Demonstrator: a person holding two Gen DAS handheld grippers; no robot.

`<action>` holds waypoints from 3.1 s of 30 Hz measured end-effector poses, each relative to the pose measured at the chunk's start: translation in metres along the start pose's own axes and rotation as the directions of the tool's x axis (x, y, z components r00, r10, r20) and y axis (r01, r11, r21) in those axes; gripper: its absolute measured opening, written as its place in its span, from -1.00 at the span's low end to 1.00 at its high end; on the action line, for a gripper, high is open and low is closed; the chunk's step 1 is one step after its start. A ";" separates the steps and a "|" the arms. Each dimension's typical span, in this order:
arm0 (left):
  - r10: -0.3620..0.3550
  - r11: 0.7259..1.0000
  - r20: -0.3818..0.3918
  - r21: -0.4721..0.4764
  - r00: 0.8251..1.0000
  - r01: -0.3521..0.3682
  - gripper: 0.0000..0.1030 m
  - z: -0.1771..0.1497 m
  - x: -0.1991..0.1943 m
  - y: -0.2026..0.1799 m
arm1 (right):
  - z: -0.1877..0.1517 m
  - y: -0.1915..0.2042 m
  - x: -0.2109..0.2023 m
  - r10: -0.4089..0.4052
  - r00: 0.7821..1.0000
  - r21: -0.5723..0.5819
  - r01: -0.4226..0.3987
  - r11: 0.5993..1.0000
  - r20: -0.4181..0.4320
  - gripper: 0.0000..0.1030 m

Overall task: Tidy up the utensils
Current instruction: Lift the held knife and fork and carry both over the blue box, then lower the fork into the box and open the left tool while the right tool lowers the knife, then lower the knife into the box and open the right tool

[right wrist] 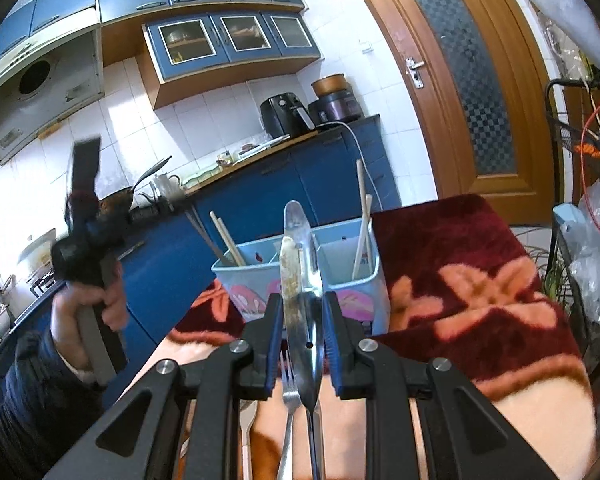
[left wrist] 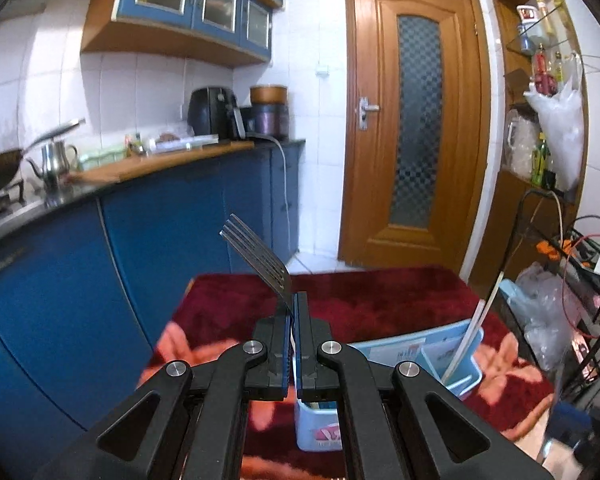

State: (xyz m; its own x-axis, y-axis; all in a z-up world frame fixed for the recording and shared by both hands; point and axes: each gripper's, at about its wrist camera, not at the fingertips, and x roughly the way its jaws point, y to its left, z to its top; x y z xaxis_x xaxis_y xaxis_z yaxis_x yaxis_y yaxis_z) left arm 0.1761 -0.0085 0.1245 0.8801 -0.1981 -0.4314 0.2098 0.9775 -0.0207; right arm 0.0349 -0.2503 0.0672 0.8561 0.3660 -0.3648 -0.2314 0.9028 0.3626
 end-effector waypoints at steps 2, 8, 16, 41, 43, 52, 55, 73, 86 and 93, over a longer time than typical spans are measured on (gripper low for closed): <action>-0.011 1.000 -0.023 -0.002 1.000 0.011 -0.98 -0.008 0.008 0.001 | 0.008 -0.001 0.003 -0.009 1.000 -0.004 0.010 1.000 0.021 -0.57; -0.036 0.999 -0.056 -0.010 0.998 0.036 -0.98 -0.028 0.021 -0.003 | 0.033 -0.002 0.016 -0.033 0.993 -0.027 0.036 0.999 0.111 -0.57; -0.047 0.999 -0.052 -0.005 0.998 0.046 -0.98 -0.041 0.029 -0.006 | 0.075 -0.002 0.052 -0.073 0.971 -0.052 0.087 0.995 0.228 -0.68; -0.132 0.991 -0.116 -0.053 0.985 0.126 -0.46 -0.048 0.018 -0.004 | 0.052 -0.029 0.062 -0.078 0.996 -0.042 0.077 0.996 -0.036 -0.57; -0.129 0.991 -0.120 -0.052 0.984 0.123 -0.44 -0.050 0.011 -0.003 | 0.046 -0.029 0.061 -0.068 0.995 -0.043 0.065 0.997 -0.073 -0.52; -0.113 0.994 -0.125 -0.024 0.986 0.110 -0.44 -0.058 -0.022 -0.002 | 0.013 -0.033 0.070 -0.091 0.963 -0.069 0.076 0.995 -0.252 -0.41; -0.094 0.995 -0.153 -0.030 0.984 0.090 -0.43 -0.066 -0.026 0.000 | 0.006 -0.034 0.074 -0.098 0.950 -0.074 0.079 0.994 -0.297 -0.41; -0.059 0.995 -0.258 -0.090 0.964 0.037 -0.43 -0.100 -0.005 0.017 | 0.008 -0.035 0.060 -0.017 0.970 -0.002 0.017 1.000 -0.244 -0.88; -0.067 0.994 -0.264 -0.101 0.962 0.041 -0.43 -0.102 0.003 0.017 | 0.083 -0.013 0.059 -0.132 0.981 -0.027 0.137 0.990 0.145 -0.88; -0.073 0.992 -0.266 -0.117 0.961 0.043 -0.43 -0.104 0.008 0.021 | 0.113 -0.001 0.089 -0.158 0.948 -0.063 0.182 0.981 0.277 -0.88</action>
State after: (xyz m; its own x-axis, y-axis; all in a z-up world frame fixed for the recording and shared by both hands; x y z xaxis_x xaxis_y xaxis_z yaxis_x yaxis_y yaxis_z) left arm 0.1430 0.0175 0.0271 0.7171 -0.2429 -0.6533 0.1966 0.9697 -0.1448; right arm 0.1634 -0.2445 0.1314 0.9759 0.1421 -0.1656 -0.1008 0.9667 0.2351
